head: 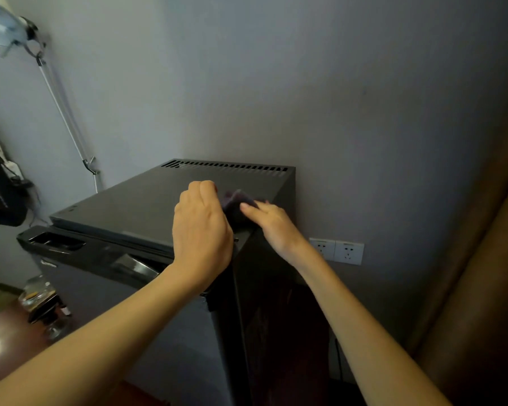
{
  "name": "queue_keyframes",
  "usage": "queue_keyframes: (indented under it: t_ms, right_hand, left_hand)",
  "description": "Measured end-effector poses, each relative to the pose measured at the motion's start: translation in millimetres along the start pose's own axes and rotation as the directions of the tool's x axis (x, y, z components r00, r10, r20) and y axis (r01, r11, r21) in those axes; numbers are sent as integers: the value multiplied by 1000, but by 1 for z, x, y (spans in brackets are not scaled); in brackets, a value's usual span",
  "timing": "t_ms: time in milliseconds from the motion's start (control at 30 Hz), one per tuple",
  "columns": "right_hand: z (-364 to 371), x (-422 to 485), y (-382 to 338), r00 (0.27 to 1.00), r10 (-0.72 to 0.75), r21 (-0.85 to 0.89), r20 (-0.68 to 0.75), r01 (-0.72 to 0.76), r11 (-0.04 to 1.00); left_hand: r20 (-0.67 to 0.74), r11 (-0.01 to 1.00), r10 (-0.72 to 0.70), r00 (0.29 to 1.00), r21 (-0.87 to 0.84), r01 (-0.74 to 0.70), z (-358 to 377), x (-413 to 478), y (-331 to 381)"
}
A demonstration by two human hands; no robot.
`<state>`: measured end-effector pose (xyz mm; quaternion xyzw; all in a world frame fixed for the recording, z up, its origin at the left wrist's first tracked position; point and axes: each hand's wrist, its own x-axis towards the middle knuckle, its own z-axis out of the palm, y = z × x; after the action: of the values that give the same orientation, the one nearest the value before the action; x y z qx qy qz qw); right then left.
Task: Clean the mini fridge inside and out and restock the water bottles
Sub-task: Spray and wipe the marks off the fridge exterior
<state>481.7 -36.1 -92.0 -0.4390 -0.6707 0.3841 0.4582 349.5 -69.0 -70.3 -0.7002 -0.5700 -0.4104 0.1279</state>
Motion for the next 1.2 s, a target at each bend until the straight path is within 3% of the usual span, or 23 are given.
queue_keyframes:
  t_ms: [67, 133, 267, 467, 600, 833, 900, 967, 1100, 1200]
  right_hand:
    - [0, -18, -1, 998, 59, 304, -25, -49, 951]
    - [-11, -29, -7, 982, 183, 529, -49, -130, 839]
    - [-45, -44, -7, 909, 415, 745, -48, -244, 621]
    - [-84, -56, 25, 800, 592, 655, -98, -396, 643]
    - [-63, -34, 44, 780, 611, 624, -138, -411, 665]
    - [11, 3, 60, 795, 517, 564, -318, -280, 777]
    - [22, 7, 61, 761, 518, 629, -390, -191, 754]
    - [31, 0, 64, 788, 483, 687, -381, -108, 719]
    - [58, -35, 65, 800, 349, 509, -488, -65, 858]
    - [75, -62, 59, 809, 256, 461, -530, 21, 887]
  left_hand:
    - [-3, 1000, -4, 1000, 2, 4, -3, -1, 1]
    - [-1, 1000, -13, 1000, -5, 13, -6, -2, 2]
    - [17, 999, -28, 999, -13, 29, -10, -2, 6]
    - [22, 998, -44, 999, -42, 45, -8, -4, 5]
    - [30, 999, -28, 999, -38, 30, -6, -5, 3]
    - [29, 999, -24, 999, -44, 25, 0, -4, -2]
    - [28, 999, -8, 1000, -37, 10, 1, -4, -4]
    - [36, 999, -6, 999, -40, 7, 3, -3, -6]
    - [44, 999, 11, 999, -32, -9, 3, -3, -6]
    - [53, 999, 29, 998, -25, -27, 4, -3, -8]
